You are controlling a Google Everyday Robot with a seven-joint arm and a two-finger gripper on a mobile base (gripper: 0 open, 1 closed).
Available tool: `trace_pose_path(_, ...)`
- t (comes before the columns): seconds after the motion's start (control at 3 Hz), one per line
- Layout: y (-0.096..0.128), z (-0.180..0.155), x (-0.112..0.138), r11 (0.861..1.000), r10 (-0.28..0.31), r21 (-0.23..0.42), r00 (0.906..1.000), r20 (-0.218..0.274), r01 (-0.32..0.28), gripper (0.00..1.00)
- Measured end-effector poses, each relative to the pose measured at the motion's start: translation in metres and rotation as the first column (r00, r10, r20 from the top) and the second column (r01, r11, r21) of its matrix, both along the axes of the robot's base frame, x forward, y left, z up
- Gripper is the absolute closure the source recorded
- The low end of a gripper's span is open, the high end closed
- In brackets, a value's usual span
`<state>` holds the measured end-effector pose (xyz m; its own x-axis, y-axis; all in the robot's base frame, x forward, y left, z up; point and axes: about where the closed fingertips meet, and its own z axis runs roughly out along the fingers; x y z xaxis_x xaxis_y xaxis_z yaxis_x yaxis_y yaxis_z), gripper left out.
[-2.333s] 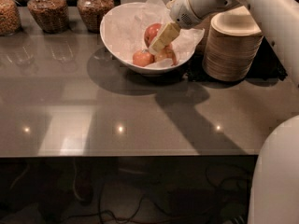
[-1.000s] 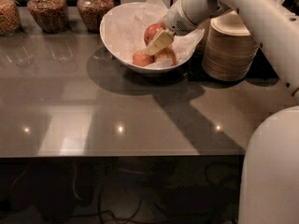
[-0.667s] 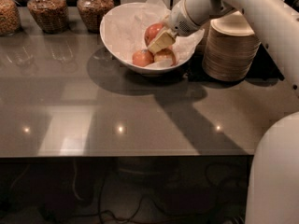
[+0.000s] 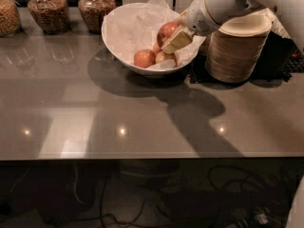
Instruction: Pick apple from white bowl
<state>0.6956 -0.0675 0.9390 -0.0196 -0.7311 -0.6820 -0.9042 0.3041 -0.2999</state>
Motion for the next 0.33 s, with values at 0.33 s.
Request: trace_pose_path(0.33, -0.0135, 0.0282, -0.0223, 1.000, 0.012, 0.024, 0.9974, 0.071, -0.013, 1.00)
